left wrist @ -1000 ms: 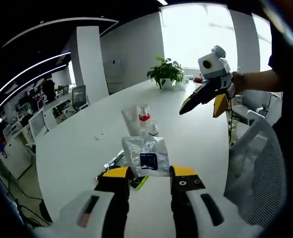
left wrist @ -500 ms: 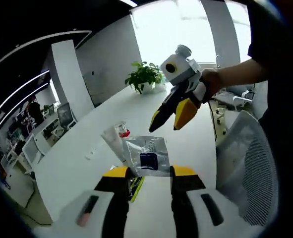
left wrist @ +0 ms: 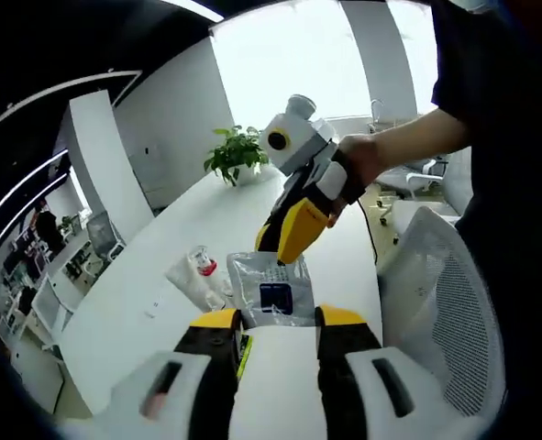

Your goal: Arrange the skincare products in the storage area until every visible bottle or jar stands upright without overlapping.

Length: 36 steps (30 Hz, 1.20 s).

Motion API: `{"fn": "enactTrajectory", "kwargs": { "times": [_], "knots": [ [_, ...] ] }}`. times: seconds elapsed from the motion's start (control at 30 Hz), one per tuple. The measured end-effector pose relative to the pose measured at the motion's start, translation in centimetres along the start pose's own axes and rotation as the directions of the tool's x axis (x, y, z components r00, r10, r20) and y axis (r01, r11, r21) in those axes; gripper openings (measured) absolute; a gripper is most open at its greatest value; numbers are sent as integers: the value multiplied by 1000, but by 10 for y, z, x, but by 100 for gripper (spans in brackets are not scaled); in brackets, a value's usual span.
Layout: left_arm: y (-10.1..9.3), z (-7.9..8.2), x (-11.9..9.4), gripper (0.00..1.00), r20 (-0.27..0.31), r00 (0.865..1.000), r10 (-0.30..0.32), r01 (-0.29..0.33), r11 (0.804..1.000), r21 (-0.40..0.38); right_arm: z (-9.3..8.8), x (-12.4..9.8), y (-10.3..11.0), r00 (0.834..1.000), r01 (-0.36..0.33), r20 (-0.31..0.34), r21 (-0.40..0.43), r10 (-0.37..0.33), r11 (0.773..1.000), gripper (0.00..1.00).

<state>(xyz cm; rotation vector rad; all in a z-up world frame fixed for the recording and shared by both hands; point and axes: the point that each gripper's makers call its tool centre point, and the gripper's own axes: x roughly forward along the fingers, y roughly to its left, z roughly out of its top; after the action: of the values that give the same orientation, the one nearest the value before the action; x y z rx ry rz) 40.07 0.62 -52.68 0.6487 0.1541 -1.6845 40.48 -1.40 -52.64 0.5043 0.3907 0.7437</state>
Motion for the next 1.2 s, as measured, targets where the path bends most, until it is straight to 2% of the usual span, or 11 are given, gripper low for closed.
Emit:
{"fn": "enactTrajectory", "kwargs": {
  "times": [0.13,0.23,0.3,0.33,0.4,0.5,0.7,0.8,0.87,1.1,1.2],
  "knots": [
    [-1,5,1,30,1,1000,-3,3,1000,8,3,0,8,999,-33,16,3,33,999,2],
    [2,11,-2,6,18,1000,8,-9,1000,23,4,0,13,999,-51,18,1,51,999,0],
    [3,19,0,23,69,998,15,-12,999,-46,4,0,15,998,-58,27,9,57,998,0],
    [1,17,1,26,66,998,4,2,996,-90,8,-1,-2,997,37,66,-11,-36,999,0],
    [9,3,5,19,39,999,31,-28,998,-55,-7,-10,2,1000,4,20,1,-4,1000,0],
    [-1,-10,7,22,32,999,4,0,992,-124,-25,-23,-11,995,84,-50,-67,-88,994,0],
    [-18,-41,26,31,-24,999,-22,17,984,-180,-69,-76,-47,952,268,-113,-147,-285,952,0],
    [-40,-60,41,34,-78,994,-79,64,982,-180,-95,-102,-54,925,300,-167,-236,-342,924,0],
    [-52,-69,50,40,-104,989,-108,86,977,-195,-103,-111,-50,928,297,-162,-224,-336,928,0],
    [-99,-82,86,56,-145,968,-203,169,961,-217,-112,-134,-58,892,391,-156,-202,-423,898,40],
    [-109,-87,95,63,-167,961,-219,182,961,-210,-109,-143,-64,865,445,-136,-232,-482,865,57]
  ]
}}
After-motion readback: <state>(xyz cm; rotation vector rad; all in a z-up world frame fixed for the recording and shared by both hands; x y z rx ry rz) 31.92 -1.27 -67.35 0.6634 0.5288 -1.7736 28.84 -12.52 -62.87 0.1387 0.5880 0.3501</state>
